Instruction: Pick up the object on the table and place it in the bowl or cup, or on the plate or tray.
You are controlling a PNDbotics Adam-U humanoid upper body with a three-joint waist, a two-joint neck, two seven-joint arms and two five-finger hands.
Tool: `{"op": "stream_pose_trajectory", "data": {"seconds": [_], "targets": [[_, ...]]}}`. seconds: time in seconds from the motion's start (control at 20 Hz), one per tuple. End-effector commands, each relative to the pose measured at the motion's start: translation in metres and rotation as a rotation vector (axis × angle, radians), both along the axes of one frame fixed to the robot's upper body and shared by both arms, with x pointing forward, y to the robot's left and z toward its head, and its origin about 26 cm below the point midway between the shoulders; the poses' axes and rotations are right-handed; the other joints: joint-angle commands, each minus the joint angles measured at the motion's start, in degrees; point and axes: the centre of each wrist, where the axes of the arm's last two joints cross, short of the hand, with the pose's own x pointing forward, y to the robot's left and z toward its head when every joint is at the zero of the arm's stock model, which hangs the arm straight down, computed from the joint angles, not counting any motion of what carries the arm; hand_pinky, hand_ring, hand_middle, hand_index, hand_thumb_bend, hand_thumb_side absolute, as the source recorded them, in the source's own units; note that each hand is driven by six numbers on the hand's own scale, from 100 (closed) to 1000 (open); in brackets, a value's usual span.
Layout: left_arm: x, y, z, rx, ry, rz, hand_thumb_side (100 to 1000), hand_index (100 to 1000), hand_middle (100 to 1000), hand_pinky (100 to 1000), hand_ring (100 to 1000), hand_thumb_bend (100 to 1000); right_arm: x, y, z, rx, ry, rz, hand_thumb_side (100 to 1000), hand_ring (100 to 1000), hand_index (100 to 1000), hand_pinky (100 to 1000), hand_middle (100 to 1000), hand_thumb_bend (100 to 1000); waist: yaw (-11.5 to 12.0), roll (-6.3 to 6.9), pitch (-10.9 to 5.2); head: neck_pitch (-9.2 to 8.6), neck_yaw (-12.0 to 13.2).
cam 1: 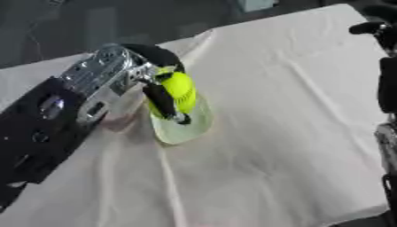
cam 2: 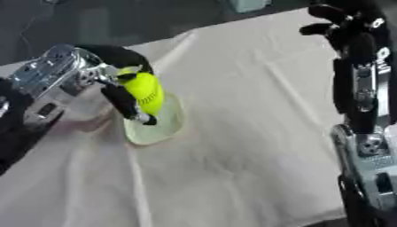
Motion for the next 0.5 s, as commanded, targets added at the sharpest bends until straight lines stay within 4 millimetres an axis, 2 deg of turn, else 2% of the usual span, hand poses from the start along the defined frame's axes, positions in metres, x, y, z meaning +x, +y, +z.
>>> {"op": "stream_pose_trajectory", "data": {"seconds": [0.05, 0.15, 0.35, 0.4, 0.5], "targets": [[-0.0005, 0.0002, 0.0061, 0.004, -0.017, 0.007, 623, 644, 900, 294, 574, 390, -0.0009, 0.0005, 0.0096, 0.002, -0.031, 0.003, 816, 788, 941, 669, 810, 100, -0.1, -0.29, -0.80, -0.47, 0.2], [0.0002, -0.0003, 0.0046, 0.004, -0.013, 0.007, 625, 644, 901, 301, 576, 390, -0.0009, 0.0007, 0.0100, 0.002, -0.032, 0.004, 816, 788, 941, 669, 810, 100, -0.2, -0.24, -0.76, -0.49, 0.2], [0.0014, -0.0012, 0.0022, 0.004, -0.004, 0.007, 634, 653, 916, 378, 602, 390, -0.0008, 0.0010, 0.0106, 0.002, -0.033, 0.006, 816, 787, 942, 670, 810, 100, -0.3, -0.14, -0.71, -0.50, 0.2], [0.0015, -0.0013, 0.0021, 0.003, -0.003, 0.005, 651, 669, 933, 441, 632, 403, -0.0008, 0.0011, 0.0106, 0.002, -0.033, 0.006, 815, 787, 942, 670, 810, 100, -0.3, -0.11, -0.72, -0.52, 0.2], [0.0020, -0.0011, 0.0017, 0.001, 0.001, 0.007, 686, 680, 950, 495, 662, 434, -0.0007, 0.0012, 0.0108, 0.002, -0.033, 0.007, 815, 787, 942, 670, 810, 100, -0.3, -0.06, -0.75, -0.55, 0.2]]}}
